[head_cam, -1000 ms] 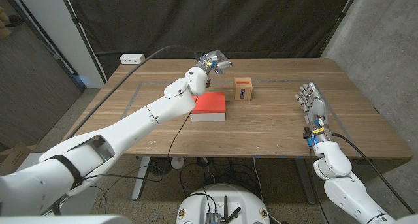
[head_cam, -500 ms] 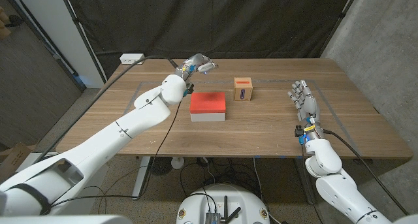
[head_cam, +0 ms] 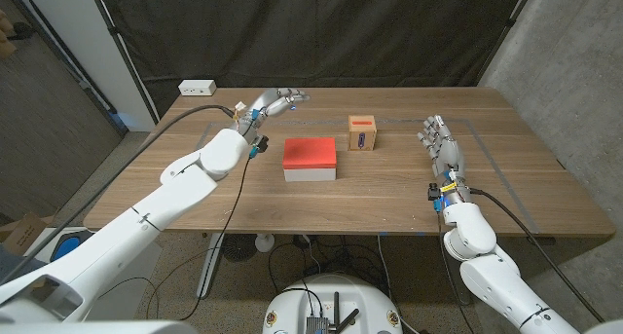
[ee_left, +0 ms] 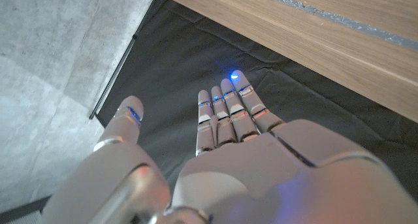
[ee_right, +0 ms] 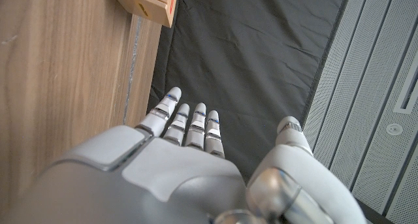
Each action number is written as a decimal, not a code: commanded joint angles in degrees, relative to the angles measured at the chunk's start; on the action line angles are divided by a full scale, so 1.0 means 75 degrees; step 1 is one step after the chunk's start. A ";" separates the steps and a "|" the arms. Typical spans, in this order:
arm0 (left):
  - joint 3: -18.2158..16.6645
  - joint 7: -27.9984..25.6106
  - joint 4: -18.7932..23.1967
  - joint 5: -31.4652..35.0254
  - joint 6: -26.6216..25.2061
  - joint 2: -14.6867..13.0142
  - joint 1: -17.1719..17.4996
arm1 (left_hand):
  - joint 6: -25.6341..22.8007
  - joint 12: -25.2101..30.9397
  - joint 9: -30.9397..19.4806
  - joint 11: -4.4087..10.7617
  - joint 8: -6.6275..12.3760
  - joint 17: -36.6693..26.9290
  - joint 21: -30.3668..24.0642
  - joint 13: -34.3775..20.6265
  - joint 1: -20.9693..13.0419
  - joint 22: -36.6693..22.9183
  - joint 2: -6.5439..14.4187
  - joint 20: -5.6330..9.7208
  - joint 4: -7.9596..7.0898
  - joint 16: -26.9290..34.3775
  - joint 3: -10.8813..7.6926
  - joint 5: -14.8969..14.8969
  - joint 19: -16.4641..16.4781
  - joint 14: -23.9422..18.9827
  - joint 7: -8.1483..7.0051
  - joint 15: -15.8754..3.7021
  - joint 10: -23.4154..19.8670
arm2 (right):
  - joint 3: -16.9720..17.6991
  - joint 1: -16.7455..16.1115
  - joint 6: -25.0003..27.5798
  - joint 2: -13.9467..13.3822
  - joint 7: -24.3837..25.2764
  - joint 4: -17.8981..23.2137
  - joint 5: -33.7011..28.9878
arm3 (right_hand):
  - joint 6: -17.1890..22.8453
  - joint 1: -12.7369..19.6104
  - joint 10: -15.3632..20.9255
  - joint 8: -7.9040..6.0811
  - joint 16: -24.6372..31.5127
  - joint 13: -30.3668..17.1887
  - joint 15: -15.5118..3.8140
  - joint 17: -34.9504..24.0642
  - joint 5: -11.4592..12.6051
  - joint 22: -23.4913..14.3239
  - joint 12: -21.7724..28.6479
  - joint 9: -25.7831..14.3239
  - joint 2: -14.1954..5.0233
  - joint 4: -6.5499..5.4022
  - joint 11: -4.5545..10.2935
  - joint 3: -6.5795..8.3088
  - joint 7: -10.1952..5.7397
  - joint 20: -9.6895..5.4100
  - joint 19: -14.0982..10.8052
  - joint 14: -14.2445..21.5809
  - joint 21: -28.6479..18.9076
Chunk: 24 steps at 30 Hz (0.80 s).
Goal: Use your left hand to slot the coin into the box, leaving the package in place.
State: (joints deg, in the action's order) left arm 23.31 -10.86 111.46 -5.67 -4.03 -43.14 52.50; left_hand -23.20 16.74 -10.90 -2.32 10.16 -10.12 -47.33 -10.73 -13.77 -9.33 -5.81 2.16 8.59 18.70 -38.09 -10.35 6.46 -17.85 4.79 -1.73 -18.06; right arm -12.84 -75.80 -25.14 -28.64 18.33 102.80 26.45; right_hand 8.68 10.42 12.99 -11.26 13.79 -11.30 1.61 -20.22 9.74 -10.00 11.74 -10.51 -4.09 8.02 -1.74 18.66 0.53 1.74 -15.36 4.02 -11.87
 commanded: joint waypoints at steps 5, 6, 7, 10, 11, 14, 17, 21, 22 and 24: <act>-0.0874 0.0615 -0.1415 -0.2029 0.3009 0.0248 0.1185 | 0.1344 -0.0704 0.0076 -0.0049 -0.0049 -0.0030 0.1042 -0.0028 0.0402 -0.0023 -0.0037 0.0275 0.0018 -0.0802 0.0388 0.0050 -0.0895 0.1220 -0.0040 0.0124 0.1187 | 0.0012 -0.0081 0.0132 -0.0437 -0.0370 0.0201 0.0025 | -0.0014 0.0042 -0.0034 -0.0020 0.0026 -0.0004 -0.0113 -0.0009 0.0032 -0.0017 -0.0036 -0.0023 0.0045 0.0013 -0.0164 -0.0069 0.0339 -0.0181 -0.0155 0.0024 -0.0034; -0.0873 0.0621 -0.1422 -0.2034 0.3021 0.0251 0.1184 | 0.1369 -0.0713 0.0077 -0.0038 -0.0048 -0.0030 0.1065 -0.0028 0.0417 -0.0023 -0.0046 0.0298 0.0018 -0.0818 0.0402 0.0053 -0.0911 0.1247 -0.0046 0.0118 0.1213 | 0.0012 -0.0081 0.0133 -0.0439 -0.0371 0.0202 0.0026 | -0.0021 0.0041 -0.0044 -0.0016 0.0023 -0.0002 -0.0126 -0.0008 0.0032 -0.0017 -0.0041 -0.0022 0.0049 0.0014 -0.0177 -0.0072 0.0377 -0.0189 -0.0166 0.0021 -0.0035; -0.0927 0.0619 -0.1514 -0.2211 0.3156 0.0334 0.1281 | 0.1402 -0.0735 0.0080 -0.0009 -0.0044 -0.0032 0.1109 -0.0028 0.0449 -0.0023 -0.0068 0.0333 0.0016 -0.0838 0.0430 0.0057 -0.0942 0.1274 -0.0056 0.0101 0.1278 | 0.0041 -0.0098 0.0178 -0.0494 -0.0413 0.0209 0.0084 | -0.0031 0.0039 -0.0055 -0.0010 0.0016 0.0001 -0.0132 -0.0007 0.0032 -0.0016 -0.0046 -0.0021 0.0055 0.0014 -0.0177 -0.0075 0.0409 -0.0194 -0.0167 0.0008 -0.0033; -0.0979 0.0583 -0.1554 -0.2338 0.3220 0.0389 0.1376 | 0.1532 -0.0772 0.0087 0.0028 -0.0048 -0.0032 0.1250 -0.0026 0.0525 -0.0023 -0.0117 0.0413 0.0016 -0.0910 0.0499 0.0063 -0.1079 0.1405 -0.0090 0.0065 0.1414 | 0.0065 -0.0107 0.0202 -0.0564 -0.0486 0.0187 0.0135 | -0.0047 0.0035 -0.0086 -0.0001 0.0008 0.0005 -0.0127 -0.0005 0.0031 -0.0015 -0.0059 -0.0019 0.0065 0.0015 -0.0188 -0.0083 0.0448 -0.0194 -0.0168 -0.0002 -0.0028; -0.1016 0.0507 -0.1566 -0.2427 0.3216 0.0443 0.1460 | 0.1585 -0.0784 0.0090 0.0030 -0.0050 -0.0031 0.1290 -0.0025 0.0544 -0.0024 -0.0127 0.0422 0.0018 -0.0932 0.0519 0.0062 -0.1093 0.1445 -0.0085 0.0066 0.1467 | 0.0082 -0.0104 0.0200 -0.0616 -0.0561 0.0139 0.0171 | -0.0050 0.0033 -0.0099 0.0001 0.0006 0.0007 -0.0116 -0.0004 0.0031 -0.0015 -0.0064 -0.0018 0.0070 0.0015 -0.0186 -0.0086 0.0448 -0.0200 -0.0165 -0.0005 -0.0024; -0.1009 0.0466 -0.1628 -0.2528 0.3205 0.0520 0.1527 | 0.1656 -0.0798 0.0093 0.0023 -0.0048 -0.0029 0.1366 -0.0023 0.0574 -0.0025 -0.0140 0.0434 0.0021 -0.0965 0.0548 0.0062 -0.1150 0.1512 -0.0093 0.0079 0.1545 | 0.0097 -0.0091 0.0209 -0.0706 -0.0695 0.0055 0.0242 | -0.0075 0.0026 -0.0133 0.0013 0.0001 0.0011 -0.0126 -0.0001 0.0031 -0.0014 -0.0077 -0.0016 0.0082 0.0015 -0.0163 -0.0095 0.0458 -0.0206 -0.0164 -0.0009 -0.0018; -0.0963 0.0423 -0.1730 -0.2642 0.3260 0.0673 0.1579 | 0.1674 -0.0799 0.0095 0.0025 -0.0040 -0.0028 0.1408 -0.0023 0.0592 -0.0025 -0.0146 0.0478 0.0021 -0.0983 0.0565 0.0061 -0.1176 0.1552 -0.0090 0.0091 0.1574 | 0.0102 -0.0055 0.0198 -0.0743 -0.0844 -0.0084 0.0385 | -0.0119 0.0019 -0.0143 0.0032 0.0000 0.0016 -0.0127 0.0001 0.0032 -0.0013 -0.0080 -0.0014 0.0093 0.0014 -0.0155 -0.0105 0.0451 -0.0203 -0.0175 -0.0004 -0.0017; -0.0911 0.0316 -0.1827 -0.2645 0.3299 0.0810 0.1608 | 0.1680 -0.0799 0.0098 0.0128 -0.0018 -0.0026 0.1484 -0.0020 0.0612 -0.0027 -0.0143 0.0471 0.0024 -0.0997 0.0586 0.0059 -0.1221 0.1583 -0.0096 0.0096 0.1625 | 0.0112 -0.0025 0.0115 -0.0737 -0.0968 -0.0248 0.0528 | -0.0138 0.0014 -0.0134 0.0038 0.0004 0.0018 -0.0124 0.0003 0.0032 -0.0012 -0.0075 -0.0013 0.0102 0.0013 -0.0157 -0.0112 0.0432 -0.0204 -0.0183 0.0013 -0.0016; -0.0872 0.0373 -0.1892 -0.2739 0.3287 0.0860 0.1590 | 0.1681 -0.0797 0.0098 0.0139 -0.0014 -0.0026 0.1507 -0.0020 0.0615 -0.0027 -0.0140 0.0455 0.0025 -0.1002 0.0590 0.0058 -0.1247 0.1594 -0.0096 0.0101 0.1633 | 0.0131 -0.0021 0.0093 -0.0750 -0.1007 -0.0296 0.0571 | -0.0138 0.0011 -0.0121 0.0038 0.0004 0.0019 -0.0126 0.0003 0.0032 -0.0012 -0.0070 -0.0013 0.0104 0.0013 -0.0162 -0.0114 0.0438 -0.0203 -0.0183 0.0015 -0.0014; -0.0818 0.0472 -0.1964 -0.2813 0.3284 0.0882 0.1553 | 0.1705 -0.0789 0.0100 0.0139 -0.0010 -0.0025 0.1583 -0.0020 0.0625 -0.0029 -0.0130 0.0428 0.0027 -0.1029 0.0601 0.0056 -0.1336 0.1668 -0.0106 0.0113 0.1649 | 0.0151 -0.0019 0.0069 -0.0777 -0.1047 -0.0326 0.0603 | -0.0126 0.0008 -0.0114 0.0033 0.0003 0.0021 -0.0125 0.0004 0.0033 -0.0012 -0.0067 -0.0013 0.0109 0.0012 -0.0165 -0.0118 0.0442 -0.0206 -0.0184 0.0015 -0.0013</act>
State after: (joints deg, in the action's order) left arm 16.71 -7.78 100.39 -23.26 18.70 -39.52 62.57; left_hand -10.70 10.80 -10.12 -1.63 9.94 -10.12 -35.95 -10.81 -9.55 -9.34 -6.82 2.03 8.70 11.20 -33.81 -9.91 -2.49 -5.99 4.08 -0.80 -6.01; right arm -12.26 -76.26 -23.91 -33.35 13.67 102.42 28.31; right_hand 7.74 10.40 11.94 -10.99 13.79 -11.19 0.81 -20.22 9.74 -10.00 11.41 -10.51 -4.06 8.26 -2.98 18.02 3.72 0.41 -16.68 3.82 -11.87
